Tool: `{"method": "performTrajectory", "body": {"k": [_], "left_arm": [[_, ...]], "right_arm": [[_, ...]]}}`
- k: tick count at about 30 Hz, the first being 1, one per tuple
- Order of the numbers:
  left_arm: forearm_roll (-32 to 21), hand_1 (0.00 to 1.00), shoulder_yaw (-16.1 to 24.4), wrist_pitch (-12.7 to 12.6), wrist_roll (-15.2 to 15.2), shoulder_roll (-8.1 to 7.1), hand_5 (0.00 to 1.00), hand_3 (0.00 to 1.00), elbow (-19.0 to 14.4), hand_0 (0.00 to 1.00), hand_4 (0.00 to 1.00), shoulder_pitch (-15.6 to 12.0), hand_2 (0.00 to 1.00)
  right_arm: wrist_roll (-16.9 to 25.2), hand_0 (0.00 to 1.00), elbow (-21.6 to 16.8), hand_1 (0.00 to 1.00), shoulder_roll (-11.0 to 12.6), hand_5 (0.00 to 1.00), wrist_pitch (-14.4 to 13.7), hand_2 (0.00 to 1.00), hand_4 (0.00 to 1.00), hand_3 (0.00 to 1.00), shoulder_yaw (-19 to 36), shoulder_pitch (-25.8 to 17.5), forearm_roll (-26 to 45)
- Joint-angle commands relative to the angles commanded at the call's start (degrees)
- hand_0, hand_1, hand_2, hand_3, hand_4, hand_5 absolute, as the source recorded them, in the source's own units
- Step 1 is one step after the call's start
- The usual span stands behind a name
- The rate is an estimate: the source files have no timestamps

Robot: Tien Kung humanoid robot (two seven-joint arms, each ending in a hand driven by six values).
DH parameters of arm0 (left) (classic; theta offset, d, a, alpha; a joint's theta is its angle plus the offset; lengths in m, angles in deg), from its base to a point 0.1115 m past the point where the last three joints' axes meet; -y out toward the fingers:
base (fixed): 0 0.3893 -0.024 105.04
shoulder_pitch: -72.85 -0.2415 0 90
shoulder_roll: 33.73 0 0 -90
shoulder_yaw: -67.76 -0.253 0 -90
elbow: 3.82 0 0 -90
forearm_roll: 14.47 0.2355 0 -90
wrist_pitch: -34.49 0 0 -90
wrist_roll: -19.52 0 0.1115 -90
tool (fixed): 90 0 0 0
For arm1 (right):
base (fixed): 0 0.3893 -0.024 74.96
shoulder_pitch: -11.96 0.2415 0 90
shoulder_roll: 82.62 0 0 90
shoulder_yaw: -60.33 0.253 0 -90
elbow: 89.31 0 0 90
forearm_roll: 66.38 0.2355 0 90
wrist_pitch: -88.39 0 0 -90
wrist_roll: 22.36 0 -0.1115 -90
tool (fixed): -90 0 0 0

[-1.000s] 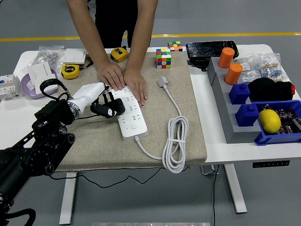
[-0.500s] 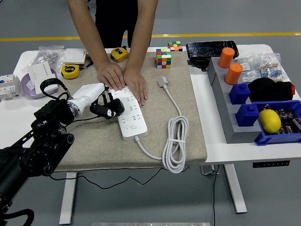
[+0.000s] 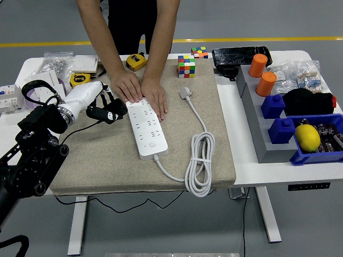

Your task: Pick up the plug,place it near the board,insert it into the board,press the button

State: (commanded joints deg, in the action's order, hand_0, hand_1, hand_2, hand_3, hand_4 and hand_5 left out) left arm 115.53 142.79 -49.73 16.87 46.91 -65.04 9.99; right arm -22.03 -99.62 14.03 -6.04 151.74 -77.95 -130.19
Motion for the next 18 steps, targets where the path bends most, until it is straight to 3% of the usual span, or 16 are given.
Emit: {"method": "performTrajectory", "body": {"k": [3,7,9,10,15,16,18], "left_arm": [[0.00,0.155,0.62,-0.02,0.22,-1.54,0.241,0.442,2.12,0.275,0.760,-0.05,0.289],[0.00,0.209,-0.38,0.12,0.32,-2.48,0.244,0.463,2.93,0.293,0.772,-0.70,0.317],[0.00,0.209,-1.11,0.07,0.42,-2.49,0.244,0.463,2.86,0.293,0.772,-1.13,0.317],[0.00,0.332,-1.60,0.01,0.48,-2.42,0.243,0.512,2.81,0.330,0.798,-1.34,0.417],[-0.72,0.332,-3.33,0.47,0.57,-1.91,0.243,0.512,2.86,0.330,0.798,-1.77,0.417],[-1.05,0.619,-3.67,0.75,0.56,-1.82,0.386,0.576,2.96,0.462,0.998,-1.82,0.580],[-1.08,0.619,-3.80,1.00,0.51,-1.77,0.386,0.576,3.09,0.462,0.998,-1.83,0.580]], "right_arm": [[-0.03,0.907,0.00,0.842,0.02,0.998,0.02,0.789,0.998,0.789,-0.02,-0.06,0.04],[0.00,0.907,0.00,0.842,0.08,0.998,0.00,0.789,0.998,0.789,0.03,-0.10,0.00],[-0.03,0.907,0.00,0.842,0.07,0.998,-0.02,0.789,0.998,0.789,0.08,-0.14,-0.07],[-0.02,0.907,0.00,0.841,0.06,0.998,-0.01,0.789,0.998,0.789,0.06,-0.16,-0.05],[0.02,0.907,0.00,0.841,0.07,0.998,0.03,0.789,0.998,0.789,0.03,-0.03,-0.07],[0.06,0.907,0.00,0.841,0.10,0.998,0.03,0.789,0.998,0.789,0.03,0.02,-0.07],[0.06,0.907,0.00,0.841,0.13,0.998,0.01,0.789,0.998,0.789,0.08,0.02,-0.09]]}}
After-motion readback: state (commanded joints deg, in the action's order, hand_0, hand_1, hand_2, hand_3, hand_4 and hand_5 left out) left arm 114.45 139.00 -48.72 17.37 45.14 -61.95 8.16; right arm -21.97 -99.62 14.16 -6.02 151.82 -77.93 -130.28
